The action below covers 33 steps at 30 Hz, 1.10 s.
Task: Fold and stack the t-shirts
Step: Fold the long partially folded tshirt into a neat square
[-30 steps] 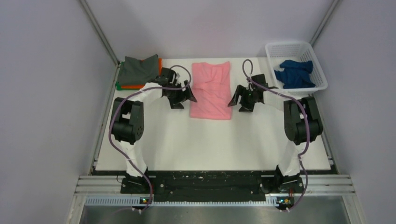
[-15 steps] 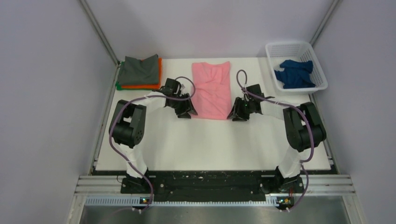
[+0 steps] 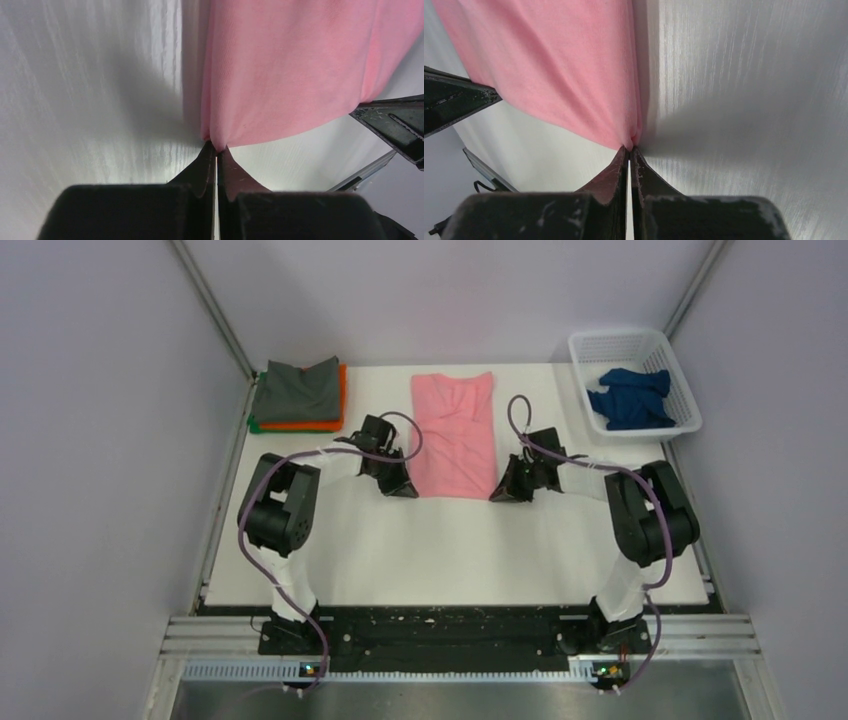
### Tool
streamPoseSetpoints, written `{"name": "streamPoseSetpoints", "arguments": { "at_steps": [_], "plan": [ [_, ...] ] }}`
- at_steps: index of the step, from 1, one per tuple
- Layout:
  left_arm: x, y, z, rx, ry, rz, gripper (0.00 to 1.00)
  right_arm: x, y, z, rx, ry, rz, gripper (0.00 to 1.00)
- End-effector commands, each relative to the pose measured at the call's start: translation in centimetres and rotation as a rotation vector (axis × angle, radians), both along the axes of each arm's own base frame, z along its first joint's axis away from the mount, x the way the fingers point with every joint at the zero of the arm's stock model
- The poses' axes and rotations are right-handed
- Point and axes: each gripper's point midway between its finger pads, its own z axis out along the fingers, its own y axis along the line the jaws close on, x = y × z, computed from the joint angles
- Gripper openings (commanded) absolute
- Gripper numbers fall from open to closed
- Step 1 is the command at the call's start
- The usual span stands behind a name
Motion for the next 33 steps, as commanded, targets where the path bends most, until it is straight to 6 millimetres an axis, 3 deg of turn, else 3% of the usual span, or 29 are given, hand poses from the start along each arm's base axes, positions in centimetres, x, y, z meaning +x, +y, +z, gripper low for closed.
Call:
{"name": "streamPoseSetpoints", "arguments": {
  "at_steps": [1,4,7,10,13,15,19,22,26,31,33],
  "plan": [
    [-2.0,2.0,-0.1,0.084,-0.039,0.026,0.00,-2.3,-0.1,0.4,-0.011,0.004,0.042,0.00],
    [-5.5,2.2,0.6,0.068,-0.039,-0.005,0.00,-5.3,-0.3,1.1,0.007,0.036,0.096,0.00],
    [-9.2,2.2,1.9,0.040,-0.022,-0.047,0.00,-10.2,-0.2,1.3,0.020,0.128,0.168,0.00],
    [-12.3,2.4,4.6,0.018,-0.022,-0.075,0.00,-14.6,0.4,2.8,0.075,0.205,0.208,0.00],
    [-14.0,2.2,8.6,-0.046,-0.089,-0.088,0.00,-16.1,1.7,7.2,0.188,0.148,0.239,0.00],
    [-14.0,2.2,11.4,-0.081,-0.161,-0.086,0.00,-15.9,2.4,10.5,0.258,0.073,0.263,0.00],
    [-12.4,2.0,15.9,-0.113,-0.302,-0.073,0.00,-14.0,2.9,15.3,0.329,-0.048,0.300,0.00],
    [-9.5,1.4,18.2,-0.128,-0.416,-0.059,0.00,-9.9,2.5,17.2,0.299,-0.161,0.257,0.00],
    [-3.4,1.4,19.7,-0.065,-0.504,0.007,0.00,-4.7,2.0,18.0,0.272,-0.243,0.197,0.00],
    [3.4,1.4,21.3,-0.027,-0.561,0.069,0.00,0.7,0.0,18.5,0.240,-0.311,0.107,0.00],
    [5.3,1.4,20.8,-0.017,-0.562,0.075,0.00,2.4,-0.8,18.3,0.228,-0.318,0.083,0.00]
  ]
}}
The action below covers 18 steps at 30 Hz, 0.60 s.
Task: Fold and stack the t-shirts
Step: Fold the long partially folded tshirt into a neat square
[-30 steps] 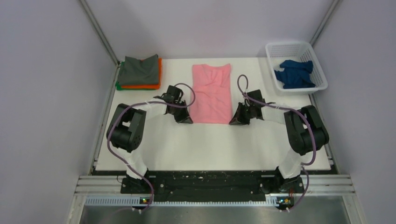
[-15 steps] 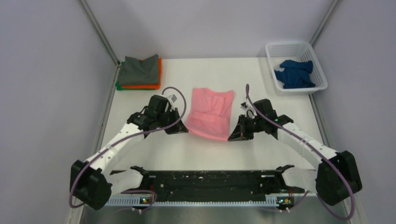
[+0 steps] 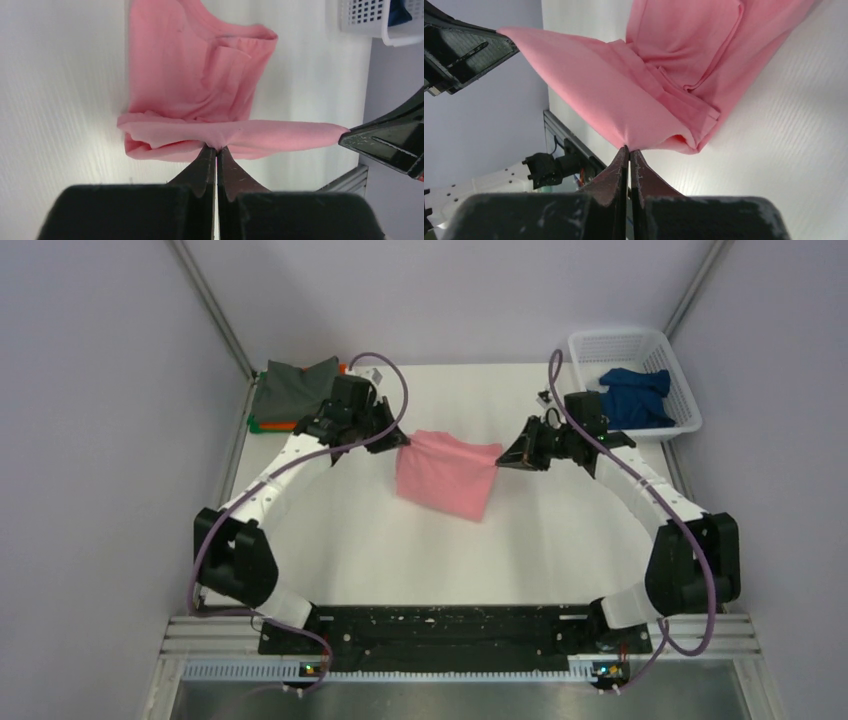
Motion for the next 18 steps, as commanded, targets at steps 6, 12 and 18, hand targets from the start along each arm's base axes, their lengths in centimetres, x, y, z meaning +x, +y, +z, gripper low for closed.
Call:
{"name": "streamPoseSetpoints", "arguments": {
  "at_steps": [6,12,18],
  "plan": [
    [9.8,-0.1,0.8,0.048,-0.121,0.035,0.00,8.3,-2.4,0.4,-0.022,-0.100,-0.090,0.00],
    [13.8,-0.4,-1.2,0.073,-0.107,0.031,0.00,11.9,-4.2,-2.6,-0.046,-0.050,-0.150,0.00],
    [16.5,-0.9,-4.8,0.107,-0.044,0.021,0.00,14.7,-5.7,-5.8,-0.061,-0.005,-0.180,0.00]
  ]
}}
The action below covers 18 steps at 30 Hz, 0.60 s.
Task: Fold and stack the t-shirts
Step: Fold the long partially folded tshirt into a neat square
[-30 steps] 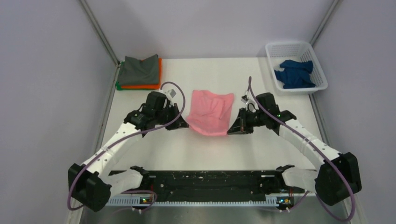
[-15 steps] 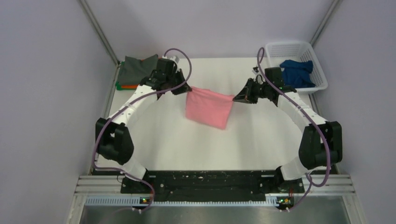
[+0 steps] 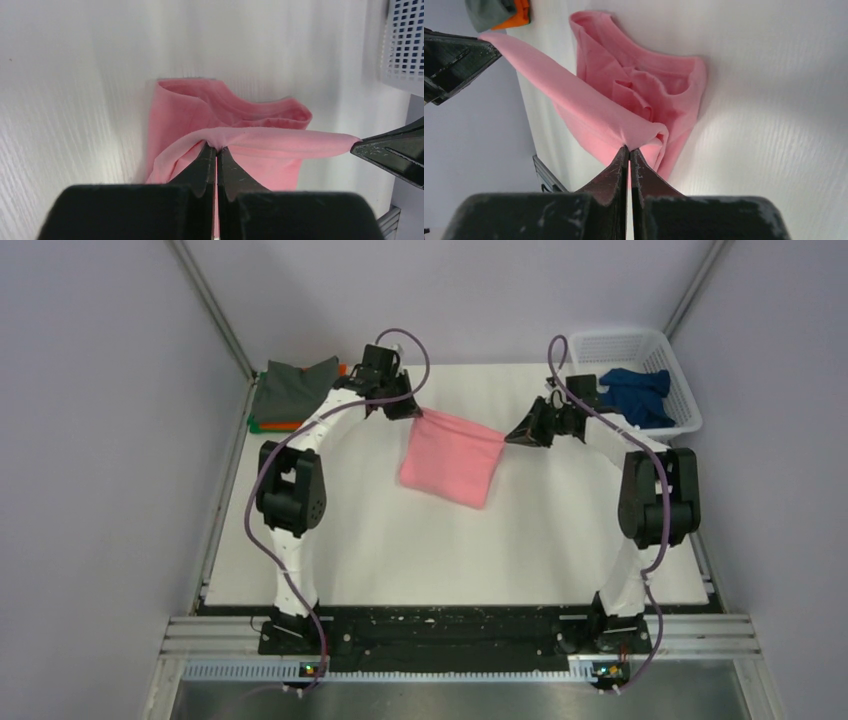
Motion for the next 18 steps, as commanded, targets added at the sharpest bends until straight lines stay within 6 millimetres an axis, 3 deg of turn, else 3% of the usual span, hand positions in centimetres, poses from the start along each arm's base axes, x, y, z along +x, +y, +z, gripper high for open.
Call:
{"name": "streamPoseSetpoints", "arguments": {
  "at_steps": [1,5,6,7,8,10,11,12,13,15,18],
  "plan": [
    [2.8,0.7,-0.4,0.033,-0.029,0.012,0.00,3.4,-1.9,-0.6,-0.026,-0.057,-0.036,0.00],
    [3.7,0.7,-2.8,0.051,0.016,0.017,0.00,4.9,-2.1,-2.8,-0.023,-0.051,-0.023,0.02],
    [3.9,0.7,-3.3,0.048,0.036,0.020,0.00,5.3,-1.9,-3.0,-0.015,-0.052,-0.007,0.07],
    [4.0,0.6,-3.6,0.036,0.055,0.014,0.07,6.0,-1.9,-2.9,-0.013,-0.065,-0.002,0.14],
    [4.1,0.3,-3.4,0.012,0.068,-0.003,0.25,6.4,-1.8,-2.8,-0.019,-0.073,0.006,0.28],
    [4.2,0.4,-2.7,-0.021,0.082,-0.011,0.77,7.3,-2.7,-2.7,-0.079,-0.074,-0.021,0.64],
    [4.1,0.6,-2.1,-0.025,0.077,-0.007,0.95,7.5,-3.1,-2.2,-0.109,-0.081,-0.029,0.76],
    [4.0,0.9,-1.4,-0.026,0.065,-0.002,0.98,7.3,-3.5,-1.5,-0.129,-0.096,-0.034,0.94],
    [3.7,0.9,-0.7,-0.029,0.047,-0.005,0.99,7.0,-3.7,-0.6,-0.141,-0.116,-0.037,0.98],
    [2.5,0.8,0.9,-0.053,0.006,-0.040,0.99,5.9,-3.9,1.1,-0.158,-0.158,-0.038,0.99],
    [0.5,1.1,-0.4,-0.033,0.026,-0.088,0.99,3.9,-4.5,2.1,-0.189,-0.195,-0.040,0.99]
  ]
}}
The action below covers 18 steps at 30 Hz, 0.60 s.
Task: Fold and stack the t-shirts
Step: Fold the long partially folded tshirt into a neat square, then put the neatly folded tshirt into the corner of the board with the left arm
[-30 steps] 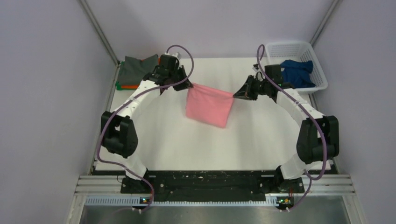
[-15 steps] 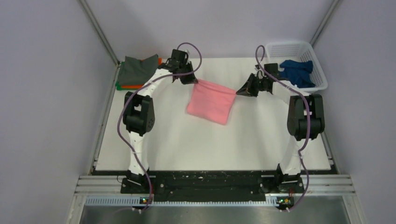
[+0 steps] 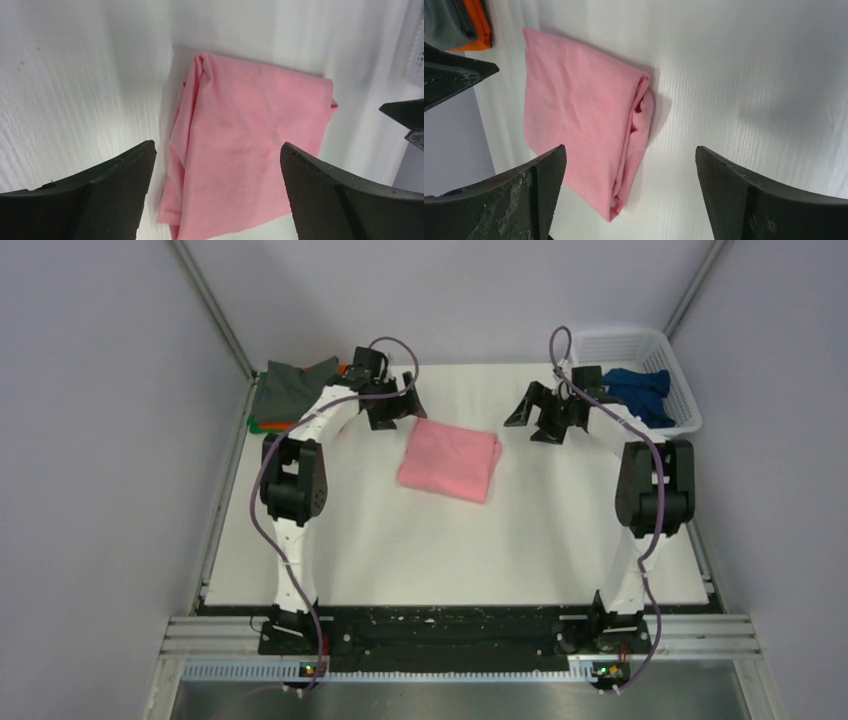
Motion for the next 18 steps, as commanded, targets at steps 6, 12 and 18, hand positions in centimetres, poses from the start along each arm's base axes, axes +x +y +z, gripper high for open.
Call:
{"name": "streamPoseSetpoints", "arguments": {
  "at_steps": [6,12,18],
  "plan": [
    [-4.8,0.7,-2.3,0.060,0.055,-0.111,0.99,-5.0,-1.6,5.8,-0.100,-0.204,0.043,0.99],
    [-4.7,-0.8,-5.9,0.104,0.107,-0.115,0.90,-5.2,-1.2,6.4,-0.073,-0.269,0.049,0.99],
    [-6.8,-1.9,-9.9,0.226,0.215,-0.080,0.61,-4.4,-1.5,6.0,-0.088,-0.302,0.032,0.99]
  ]
}}
